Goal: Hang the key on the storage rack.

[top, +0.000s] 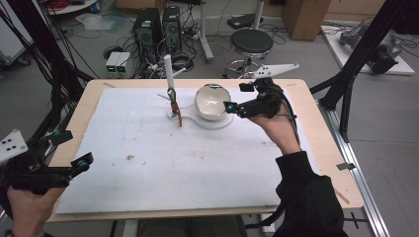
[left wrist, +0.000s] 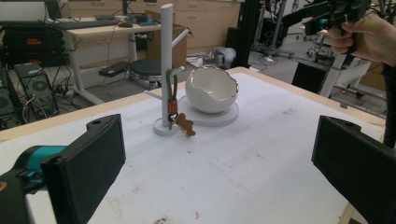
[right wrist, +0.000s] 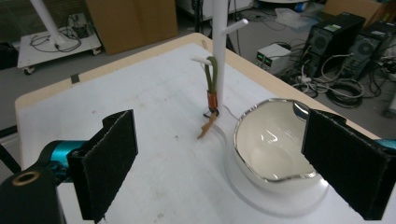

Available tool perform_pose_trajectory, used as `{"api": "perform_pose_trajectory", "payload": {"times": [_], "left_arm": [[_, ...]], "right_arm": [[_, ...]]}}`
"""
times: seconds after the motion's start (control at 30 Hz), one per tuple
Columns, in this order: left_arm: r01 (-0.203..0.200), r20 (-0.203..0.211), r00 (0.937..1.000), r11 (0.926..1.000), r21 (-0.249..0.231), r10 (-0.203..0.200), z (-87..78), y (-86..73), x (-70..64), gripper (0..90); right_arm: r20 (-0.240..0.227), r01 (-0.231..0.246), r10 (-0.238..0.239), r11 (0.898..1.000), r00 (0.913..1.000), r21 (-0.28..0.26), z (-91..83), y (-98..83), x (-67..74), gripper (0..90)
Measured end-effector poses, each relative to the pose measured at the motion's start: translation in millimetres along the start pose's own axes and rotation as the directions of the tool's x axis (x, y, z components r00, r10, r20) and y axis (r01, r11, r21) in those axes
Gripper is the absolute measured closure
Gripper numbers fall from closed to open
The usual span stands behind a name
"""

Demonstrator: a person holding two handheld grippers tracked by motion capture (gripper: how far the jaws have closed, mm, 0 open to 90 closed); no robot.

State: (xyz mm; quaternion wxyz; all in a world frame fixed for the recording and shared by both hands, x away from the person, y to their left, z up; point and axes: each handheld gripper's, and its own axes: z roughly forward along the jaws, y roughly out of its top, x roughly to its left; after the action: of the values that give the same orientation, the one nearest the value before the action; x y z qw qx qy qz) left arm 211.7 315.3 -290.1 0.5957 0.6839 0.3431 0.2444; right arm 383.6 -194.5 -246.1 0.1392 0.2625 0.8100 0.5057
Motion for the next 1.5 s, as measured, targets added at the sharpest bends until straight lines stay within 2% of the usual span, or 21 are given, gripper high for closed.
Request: {"api": "perform_pose_trajectory", "payload": {"times": [0.3,0.33,0.37,0.47,0.53,0.57,0.6,0.63,0.77,0.8,0.83,1.03,1.23,1.33,1.43,1.5], "left_arm": [[0.003,0.024,0.9997,1.0000,0.004,-0.003,20.2,0.6,-2.2,3.2],[0.006,0.026,0.9996,1.0000,0.004,-0.006,21.6,0.3,-1.5,3.2],[0.008,0.026,0.9996,1.0000,0.005,-0.009,22.8,0.0,-0.4,3.2],[0.021,0.029,0.9994,0.9998,0.001,-0.021,25.6,-0.5,2.1,3.2],[0.024,0.032,0.9992,0.9997,-0.004,-0.024,27.9,-0.5,3.0,3.2],[0.029,0.035,0.9990,0.9996,-0.006,-0.028,29.7,-0.4,3.0,3.2],[0.031,0.037,0.9989,0.9995,-0.006,-0.030,31.6,-0.1,2.7,3.2],[0.028,0.040,0.9988,0.9996,-0.005,-0.028,33.3,0.5,2.5,3.2],[0.022,0.052,0.9984,0.9997,-0.007,-0.022,39.1,2.4,0.1,3.2],[0.019,0.054,0.9984,0.9998,-0.007,-0.018,40.1,2.8,-0.1,3.2],[0.018,0.056,0.9983,0.9998,-0.008,-0.018,41.1,3.1,-0.2,3.2],[0.025,0.058,0.9980,0.9996,-0.008,-0.025,45.8,3.3,2.1,3.2],[0.032,0.055,0.9979,0.9995,0.000,-0.032,50.0,1.5,2.4,3.2],[0.024,0.054,0.9982,0.9997,0.002,-0.025,50.0,1.4,1.7,3.2],[0.020,0.048,0.9987,0.9998,0.004,-0.020,49.6,0.4,1.7,3.2],[0.025,0.042,0.9988,0.9997,0.005,-0.026,49.3,-1.0,3.5,3.2]], "right_arm": [[0.028,-0.053,0.054,0.998,0.9982,-0.034,-34.4,-30.5,-8.9,9.8],[0.033,-0.060,0.061,0.997,0.9976,-0.041,-44.8,-37.6,-10.2,9.8],[0.033,-0.060,0.061,0.997,0.9976,-0.041,-44.8,-37.6,-10.2,9.8],[0.037,-0.078,0.080,0.996,0.9961,-0.049,-62.1,-49.2,-13.5,9.8],[0.058,-0.078,0.080,0.996,0.9951,-0.046,-70.4,-55.7,-13.9,9.8],[0.072,-0.084,0.088,0.995,0.9935,-0.062,-80.6,-62.7,-14.1,9.8],[0.072,-0.084,0.088,0.995,0.9935,-0.062,-80.6,-62.7,-14.1,9.8],[0.074,-0.094,0.099,0.993,0.9924,-0.070,-86.1,-65.9,-13.2,9.9],[0.099,-0.085,0.096,0.991,0.9905,-0.105,-106.8,-78.0,-9.7,9.8],[0.107,-0.094,0.105,0.990,0.9886,-0.105,-117.0,-82.9,-7.4,9.8],[0.107,-0.094,0.105,0.990,0.9886,-0.105,-117.0,-82.9,-7.4,9.8],[0.126,-0.090,0.104,0.990,0.9866,-0.111,-143.9,-93.9,-1.3,9.8],[0.118,-0.085,0.098,0.989,0.9882,-0.117,-156.8,-106.1,3.2,9.8],[0.123,-0.101,0.113,0.990,0.9860,-0.094,-160.7,-110.9,0.5,9.8],[0.095,-0.112,0.121,0.989,0.9881,-0.099,-165.0,-117.5,-2.0,9.8],[0.094,-0.116,0.125,0.989,0.9877,-0.089,-168.3,-122.3,-3.2,9.8]]}}
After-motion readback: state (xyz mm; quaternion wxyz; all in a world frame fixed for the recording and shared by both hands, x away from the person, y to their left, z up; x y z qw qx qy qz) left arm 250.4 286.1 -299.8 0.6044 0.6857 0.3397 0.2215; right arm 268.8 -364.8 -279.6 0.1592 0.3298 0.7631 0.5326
